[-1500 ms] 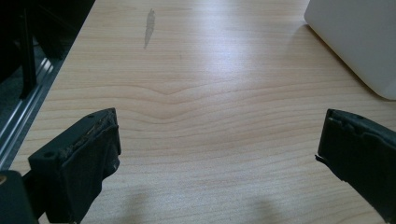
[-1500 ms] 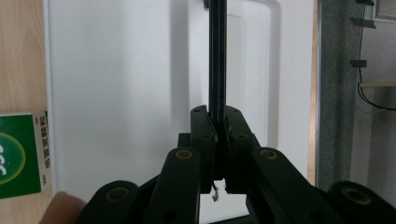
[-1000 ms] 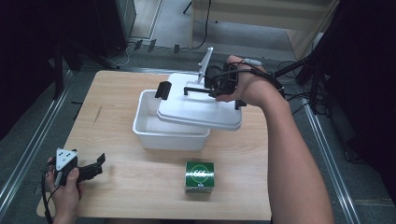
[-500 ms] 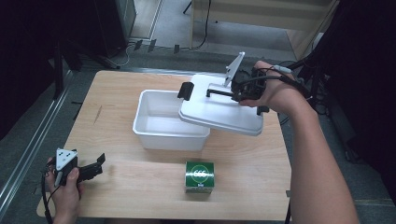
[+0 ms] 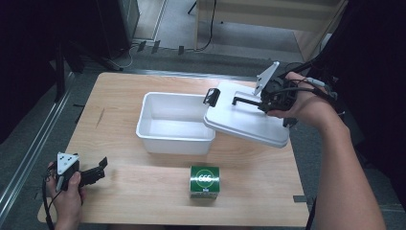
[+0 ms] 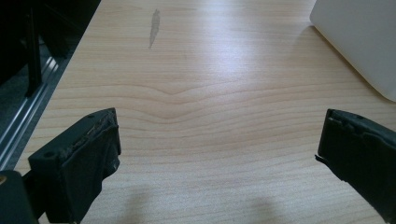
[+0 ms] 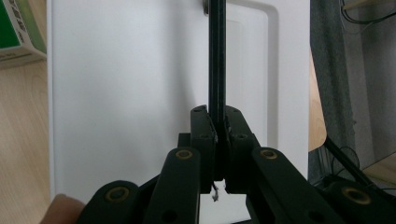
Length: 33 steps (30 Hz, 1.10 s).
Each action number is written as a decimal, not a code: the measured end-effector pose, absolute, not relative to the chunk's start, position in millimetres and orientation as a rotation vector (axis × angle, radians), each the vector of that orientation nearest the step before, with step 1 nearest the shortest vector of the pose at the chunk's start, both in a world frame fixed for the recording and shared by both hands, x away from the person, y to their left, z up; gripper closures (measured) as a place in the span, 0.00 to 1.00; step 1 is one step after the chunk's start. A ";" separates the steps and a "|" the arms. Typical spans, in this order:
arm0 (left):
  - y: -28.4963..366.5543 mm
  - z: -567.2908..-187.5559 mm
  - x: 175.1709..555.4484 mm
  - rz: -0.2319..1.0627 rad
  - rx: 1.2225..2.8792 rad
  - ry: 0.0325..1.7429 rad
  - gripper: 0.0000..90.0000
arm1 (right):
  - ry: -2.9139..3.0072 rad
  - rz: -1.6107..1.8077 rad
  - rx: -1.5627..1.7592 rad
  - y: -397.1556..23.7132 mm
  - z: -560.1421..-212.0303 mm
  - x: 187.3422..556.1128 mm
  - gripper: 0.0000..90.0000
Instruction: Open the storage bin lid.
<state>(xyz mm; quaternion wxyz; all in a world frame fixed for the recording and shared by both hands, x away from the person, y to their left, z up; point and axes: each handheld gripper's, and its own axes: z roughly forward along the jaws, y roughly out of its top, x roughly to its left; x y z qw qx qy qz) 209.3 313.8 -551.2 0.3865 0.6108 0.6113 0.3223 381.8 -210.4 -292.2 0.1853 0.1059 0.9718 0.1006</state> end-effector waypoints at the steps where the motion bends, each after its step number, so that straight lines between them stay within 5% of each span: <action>1: 313.7 -551.0 209.2 0.822 1.558 1.556 0.00 | 2.737 0.284 0.301 -213.3 -293.2 381.1 0.95; 33: 312.4 -551.1 209.1 0.833 1.560 1.560 0.00 | 2.768 0.281 0.481 -278.8 -352.5 363.0 0.95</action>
